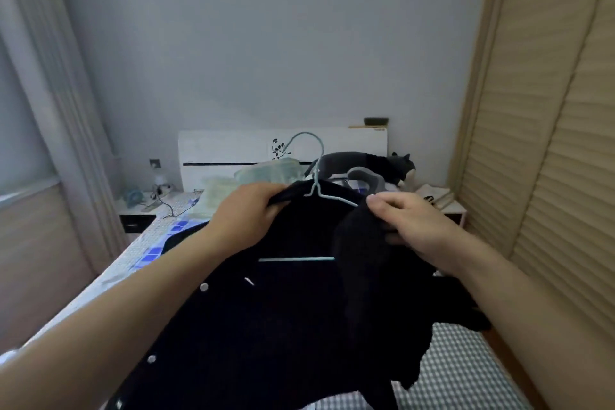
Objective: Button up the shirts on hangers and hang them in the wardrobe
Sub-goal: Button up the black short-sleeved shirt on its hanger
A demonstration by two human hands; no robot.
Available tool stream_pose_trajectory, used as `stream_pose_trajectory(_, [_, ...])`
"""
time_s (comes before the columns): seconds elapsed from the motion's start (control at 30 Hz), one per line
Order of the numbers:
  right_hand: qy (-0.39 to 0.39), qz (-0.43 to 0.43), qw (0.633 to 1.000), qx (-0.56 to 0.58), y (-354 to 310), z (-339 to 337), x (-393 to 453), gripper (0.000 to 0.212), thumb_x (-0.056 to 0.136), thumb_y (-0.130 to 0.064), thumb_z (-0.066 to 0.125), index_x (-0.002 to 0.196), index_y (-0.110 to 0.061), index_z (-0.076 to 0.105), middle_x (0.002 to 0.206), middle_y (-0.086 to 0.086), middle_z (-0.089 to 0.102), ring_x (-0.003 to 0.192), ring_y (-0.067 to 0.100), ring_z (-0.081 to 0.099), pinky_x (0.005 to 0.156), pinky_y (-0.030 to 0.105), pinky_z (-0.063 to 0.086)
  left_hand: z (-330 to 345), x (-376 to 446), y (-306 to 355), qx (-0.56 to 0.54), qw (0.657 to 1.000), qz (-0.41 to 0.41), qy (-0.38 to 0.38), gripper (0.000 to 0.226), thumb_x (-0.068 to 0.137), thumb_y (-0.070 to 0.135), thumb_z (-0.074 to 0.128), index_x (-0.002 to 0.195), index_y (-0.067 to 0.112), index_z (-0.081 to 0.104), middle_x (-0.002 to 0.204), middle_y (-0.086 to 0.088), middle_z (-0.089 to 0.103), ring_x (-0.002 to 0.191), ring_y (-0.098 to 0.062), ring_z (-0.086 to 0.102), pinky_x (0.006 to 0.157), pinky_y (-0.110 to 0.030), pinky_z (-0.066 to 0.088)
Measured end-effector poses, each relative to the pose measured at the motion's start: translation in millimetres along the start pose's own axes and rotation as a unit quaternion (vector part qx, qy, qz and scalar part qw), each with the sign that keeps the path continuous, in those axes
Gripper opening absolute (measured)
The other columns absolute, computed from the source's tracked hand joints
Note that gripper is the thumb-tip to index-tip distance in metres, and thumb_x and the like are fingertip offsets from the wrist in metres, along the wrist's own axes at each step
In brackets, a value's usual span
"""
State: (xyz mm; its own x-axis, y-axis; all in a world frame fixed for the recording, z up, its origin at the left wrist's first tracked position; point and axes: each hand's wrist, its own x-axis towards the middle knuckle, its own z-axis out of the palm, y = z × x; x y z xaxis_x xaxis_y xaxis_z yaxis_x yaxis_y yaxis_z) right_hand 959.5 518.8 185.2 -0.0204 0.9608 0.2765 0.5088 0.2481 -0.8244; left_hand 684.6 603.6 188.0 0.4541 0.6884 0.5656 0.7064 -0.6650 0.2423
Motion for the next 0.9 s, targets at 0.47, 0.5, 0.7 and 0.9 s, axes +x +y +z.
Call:
stream_pose_trajectory(0.47, [0.077, -0.159, 0.956, -0.236, 33.9, 58.4, 15.5, 0.015, 0.102, -0.019, 0.055, 0.112, -0.014, 0.065, 0.099, -0.001, 0.07, 0.09, 0.017, 0.062, 0.077, 0.038, 0.049, 54.4, -29.1, 38.2, 0.057, 0.994, 0.015, 0.087, 0.024, 0.096, 0.017, 0.058, 0.117, 0.018, 0.069, 0.095, -0.003, 0.056, 0.087, -0.028, 0.055, 0.069, -0.04, 0.047])
stream_pose_trajectory(0.5, [0.086, -0.168, 0.953, -0.235, 34.7, 59.5, 18.9, 0.015, 0.101, -0.018, 0.057, 0.112, -0.014, 0.066, 0.098, -0.002, 0.069, 0.09, 0.016, 0.061, 0.077, 0.037, 0.048, 60.1, -34.3, 39.2, 0.094, 0.99, 0.001, 0.106, 0.025, 0.092, 0.01, 0.061, 0.115, 0.013, 0.07, 0.095, -0.006, 0.054, 0.086, -0.029, 0.052, 0.069, -0.04, 0.046])
stream_pose_trajectory(0.7, [0.168, -0.081, 0.935, -0.301, 81.7, 17.8, 31.9, 0.015, 0.099, -0.019, 0.06, 0.106, -0.012, 0.071, 0.095, -0.001, 0.064, 0.092, 0.027, 0.061, 0.074, 0.035, 0.043, 41.9, -64.4, 21.9, 0.025, 0.97, -0.228, 0.084, 0.037, 0.088, 0.008, 0.054, 0.122, 0.018, 0.064, 0.1, -0.005, 0.065, 0.093, -0.031, 0.063, 0.078, -0.041, 0.048])
stream_pose_trajectory(0.9, [0.141, -0.193, 0.941, -0.24, 79.5, 22.6, 24.8, 0.021, 0.096, -0.013, 0.061, 0.111, -0.014, 0.075, 0.093, -0.002, 0.065, 0.086, 0.018, 0.062, 0.079, 0.033, 0.052, 61.1, -81.4, 111.1, -0.289, 0.949, -0.094, -0.088, 0.061, 0.095, 0.036, 0.068, 0.149, 0.04, 0.04, 0.091, 0.011, 0.069, 0.081, 0.0, 0.066, 0.081, -0.023, 0.053])
